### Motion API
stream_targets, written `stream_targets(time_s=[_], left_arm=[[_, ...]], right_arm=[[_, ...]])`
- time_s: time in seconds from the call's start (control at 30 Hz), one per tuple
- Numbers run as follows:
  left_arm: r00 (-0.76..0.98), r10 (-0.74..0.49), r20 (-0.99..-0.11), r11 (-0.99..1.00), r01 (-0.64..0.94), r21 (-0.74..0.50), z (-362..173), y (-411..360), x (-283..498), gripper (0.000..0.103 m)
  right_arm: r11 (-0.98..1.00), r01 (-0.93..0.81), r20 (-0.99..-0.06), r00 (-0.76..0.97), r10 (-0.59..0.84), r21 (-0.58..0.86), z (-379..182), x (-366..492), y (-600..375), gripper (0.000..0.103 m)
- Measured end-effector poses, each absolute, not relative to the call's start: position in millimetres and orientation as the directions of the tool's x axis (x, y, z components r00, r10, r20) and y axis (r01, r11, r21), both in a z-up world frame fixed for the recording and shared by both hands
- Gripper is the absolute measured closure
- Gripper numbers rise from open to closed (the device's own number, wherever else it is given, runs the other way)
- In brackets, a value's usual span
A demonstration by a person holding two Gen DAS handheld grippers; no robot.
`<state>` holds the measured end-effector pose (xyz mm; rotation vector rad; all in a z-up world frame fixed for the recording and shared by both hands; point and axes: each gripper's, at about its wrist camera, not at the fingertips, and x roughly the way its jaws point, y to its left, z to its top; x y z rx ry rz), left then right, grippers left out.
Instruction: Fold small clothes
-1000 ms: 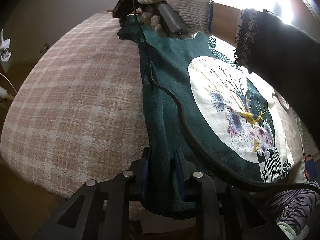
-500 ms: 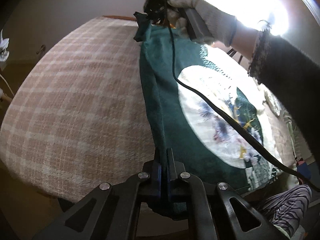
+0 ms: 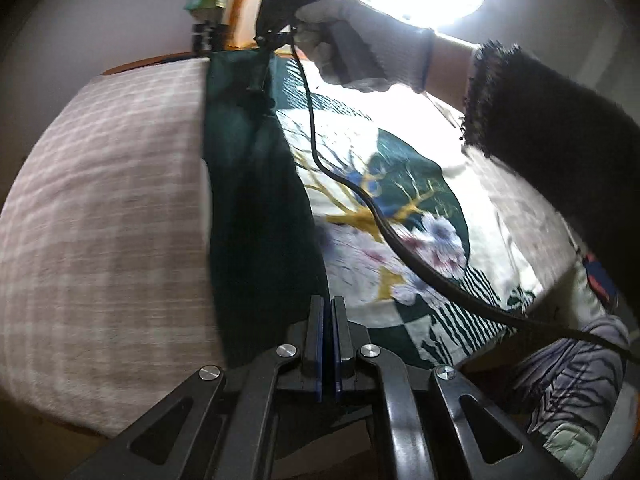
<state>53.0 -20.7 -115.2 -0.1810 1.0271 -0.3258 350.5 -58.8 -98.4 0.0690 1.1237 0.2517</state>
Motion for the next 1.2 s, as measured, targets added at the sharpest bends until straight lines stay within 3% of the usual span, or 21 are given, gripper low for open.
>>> stream_targets(time_s=[0.1, 0.17, 0.23, 0.27, 0.33, 0.47, 0.7, 0.87, 1.1, 1.2], left_arm=[[0.438, -0.372, -0.819, 0.928, 0.210, -0.309, -121, -33, 56, 0.103], [0.416, -0.378, -0.827, 0.923, 0.233, -0.306, -125, -42, 57, 0.097], [0.404, -0.391, -0.827, 0.916, 0.254, -0.309, -127, -50, 57, 0.071], [0.398, -0.407, -0.822, 0.909, 0.267, -0.321, -127, -53, 56, 0.069], [0.394, -0.430, -0.812, 0.897, 0.290, -0.335, -123, -56, 52, 0.068], [0.424, -0.452, -0.784, 0.885, 0.326, -0.334, -110, -55, 40, 0.065], [0.549, -0.358, -0.755, 0.928, 0.299, -0.222, -82, -36, 20, 0.057], [0.561, -0.331, -0.758, 0.941, 0.250, -0.226, -83, -31, 23, 0.057], [0.542, -0.375, -0.752, 0.916, 0.339, -0.212, -83, -93, 24, 0.056], [0.526, -0.403, -0.749, 0.895, 0.399, -0.202, -85, -128, 27, 0.052]], right_arm=[[0.969, -0.153, -0.891, 0.387, 0.240, 0.195, -110, 349, -70, 0.100], [0.973, -0.143, -0.899, 0.377, 0.224, 0.183, -116, 351, -74, 0.098], [0.981, -0.134, -0.912, 0.368, 0.181, 0.140, -121, 353, -78, 0.091], [0.985, -0.130, -0.915, 0.373, 0.152, 0.111, -122, 354, -79, 0.083], [0.989, -0.120, -0.914, 0.388, 0.122, 0.081, -122, 353, -86, 0.073], [0.990, -0.080, -0.902, 0.409, 0.140, 0.118, -111, 344, -114, 0.066], [0.982, -0.084, -0.847, 0.497, 0.189, 0.170, -56, 292, -173, 0.060], [0.979, -0.102, -0.808, 0.552, 0.204, 0.178, -21, 247, -218, 0.052], [0.973, -0.035, -0.797, 0.567, 0.207, 0.228, -16, 194, -293, 0.050], [0.967, -0.004, -0.798, 0.563, 0.214, 0.256, -25, 174, -321, 0.049]])
